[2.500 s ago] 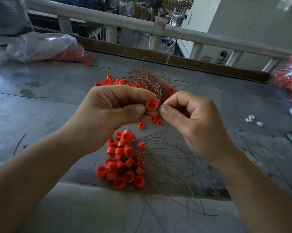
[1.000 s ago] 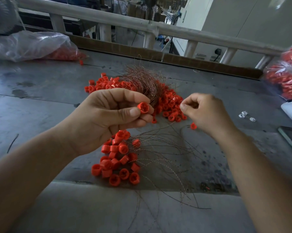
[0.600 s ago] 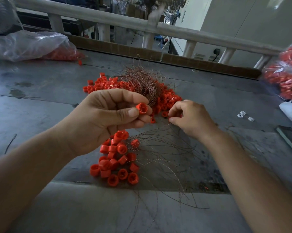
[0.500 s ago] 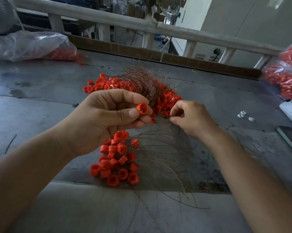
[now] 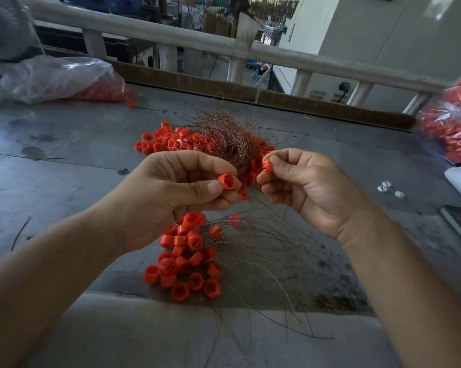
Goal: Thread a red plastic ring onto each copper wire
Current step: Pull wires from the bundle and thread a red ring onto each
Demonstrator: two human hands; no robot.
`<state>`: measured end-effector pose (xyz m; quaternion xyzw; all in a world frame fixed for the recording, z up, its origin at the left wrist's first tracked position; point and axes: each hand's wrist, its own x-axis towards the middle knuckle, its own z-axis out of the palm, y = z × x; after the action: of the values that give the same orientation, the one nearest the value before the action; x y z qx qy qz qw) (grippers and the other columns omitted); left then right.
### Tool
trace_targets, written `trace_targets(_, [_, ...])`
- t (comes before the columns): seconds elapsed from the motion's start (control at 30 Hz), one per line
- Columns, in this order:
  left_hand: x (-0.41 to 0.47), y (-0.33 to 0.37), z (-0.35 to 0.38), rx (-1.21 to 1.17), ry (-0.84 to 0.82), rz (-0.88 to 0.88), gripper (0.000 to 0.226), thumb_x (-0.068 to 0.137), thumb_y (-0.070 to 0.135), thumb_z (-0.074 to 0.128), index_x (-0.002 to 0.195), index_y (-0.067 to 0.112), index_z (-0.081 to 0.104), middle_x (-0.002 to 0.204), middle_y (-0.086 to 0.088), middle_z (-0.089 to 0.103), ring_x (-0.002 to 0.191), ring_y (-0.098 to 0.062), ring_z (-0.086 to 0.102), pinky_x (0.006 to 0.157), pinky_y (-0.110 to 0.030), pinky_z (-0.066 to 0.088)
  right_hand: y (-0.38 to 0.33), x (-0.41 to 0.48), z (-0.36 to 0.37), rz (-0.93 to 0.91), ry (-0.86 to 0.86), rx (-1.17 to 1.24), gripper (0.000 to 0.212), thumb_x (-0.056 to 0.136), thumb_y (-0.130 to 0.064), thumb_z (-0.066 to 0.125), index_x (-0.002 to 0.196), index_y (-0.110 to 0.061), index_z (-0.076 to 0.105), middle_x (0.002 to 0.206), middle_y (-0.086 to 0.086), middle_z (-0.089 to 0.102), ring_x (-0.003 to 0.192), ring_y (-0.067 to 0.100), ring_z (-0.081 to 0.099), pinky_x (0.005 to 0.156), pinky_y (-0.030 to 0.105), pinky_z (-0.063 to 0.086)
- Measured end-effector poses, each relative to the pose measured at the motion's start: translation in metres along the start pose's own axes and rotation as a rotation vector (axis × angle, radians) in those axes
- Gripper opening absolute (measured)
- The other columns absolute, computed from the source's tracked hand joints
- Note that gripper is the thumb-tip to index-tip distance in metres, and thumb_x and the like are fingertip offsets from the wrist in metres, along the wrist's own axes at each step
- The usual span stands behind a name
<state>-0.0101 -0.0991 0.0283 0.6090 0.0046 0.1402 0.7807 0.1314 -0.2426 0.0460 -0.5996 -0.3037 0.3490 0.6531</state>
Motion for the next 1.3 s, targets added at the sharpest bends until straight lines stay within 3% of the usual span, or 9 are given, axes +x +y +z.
trace_targets(0.2, [0.001,0.0,0.0,0.017,-0.001,-0.006,0.024,0.054,0.014,0.069,0.078,0.015,0.076,0.077,-0.008,0.072,0.072,-0.015,0.07,0.061,-0.017,0.054,0.004,0.0,0.004,-0.026,-0.032,0.004,0.016,0.086,-0.005,0.049,0.08,-0.014,0.059,0.06,0.0,0.066,0.051,0.007,0.061,0.046,0.016,0.048])
trace_targets(0.3, [0.0,0.0,0.0,0.018,0.007,-0.009,0.025,0.053,0.014,0.069,0.077,0.014,0.075,0.076,-0.008,0.072,0.071,-0.015,0.07,0.061,-0.017,0.054,0.003,-0.002,0.005,-0.015,-0.076,0.046,0.008,0.076,-0.011,0.056,0.083,-0.012,0.061,0.064,0.001,0.067,0.055,0.007,0.062,0.049,0.017,0.049])
trace_targets(0.4, [0.001,0.0,0.001,0.024,0.025,-0.015,0.023,0.055,0.009,0.072,0.077,0.013,0.075,0.075,-0.008,0.072,0.07,-0.016,0.07,0.06,-0.018,0.054,0.002,-0.004,0.008,-0.022,-0.088,0.045,0.02,0.064,-0.014,0.061,0.084,-0.01,0.06,0.064,0.002,0.067,0.056,0.008,0.062,0.05,0.017,0.05])
trace_targets(0.5, [0.001,0.0,0.001,0.042,0.059,-0.024,0.021,0.059,0.004,0.069,0.078,0.012,0.075,0.075,-0.01,0.072,0.07,-0.017,0.07,0.06,-0.018,0.054,0.004,-0.005,0.011,-0.052,-0.095,-0.023,0.02,0.067,-0.016,0.059,0.086,-0.009,0.06,0.069,0.003,0.068,0.062,0.011,0.065,0.054,0.018,0.051])
trace_targets(0.6, [0.001,0.0,0.001,0.075,0.115,-0.02,0.025,0.056,0.007,0.063,0.078,0.011,0.075,0.075,-0.011,0.072,0.07,-0.018,0.071,0.059,-0.018,0.054,0.007,-0.009,0.017,-0.203,-0.067,-0.223,0.016,0.069,-0.018,0.062,0.085,-0.018,0.064,0.074,-0.001,0.067,0.071,0.008,0.064,0.064,0.018,0.051])
trace_targets(0.7, [0.001,0.0,0.002,0.12,0.15,-0.015,0.027,0.055,0.008,0.063,0.078,0.013,0.075,0.076,-0.011,0.073,0.071,-0.018,0.071,0.06,-0.018,0.054,0.01,-0.011,0.026,-0.351,-0.012,-0.39,0.021,0.074,-0.006,0.067,0.084,-0.024,0.065,0.073,-0.007,0.063,0.072,0.006,0.062,0.069,0.02,0.053])
trace_targets(0.87, [0.001,-0.002,0.004,0.168,0.183,0.005,0.023,0.052,0.01,0.064,0.071,0.018,0.075,0.068,-0.006,0.071,0.064,-0.016,0.069,0.059,-0.019,0.054,0.018,-0.01,0.035,-0.462,0.046,-0.566,0.026,0.073,-0.003,0.071,0.08,-0.027,0.064,0.072,-0.011,0.065,0.07,0.001,0.064,0.066,0.013,0.049])
trace_targets(1.3, [0.001,-0.001,0.005,0.19,0.176,-0.001,0.02,0.053,0.009,0.064,0.07,0.015,0.074,0.068,-0.007,0.071,0.063,-0.016,0.069,0.058,-0.018,0.054,0.015,-0.015,0.04,-0.506,0.073,-0.6,0.027,0.07,-0.004,0.074,0.08,-0.027,0.064,0.075,-0.011,0.067,0.07,0.003,0.065,0.066,0.015,0.051])
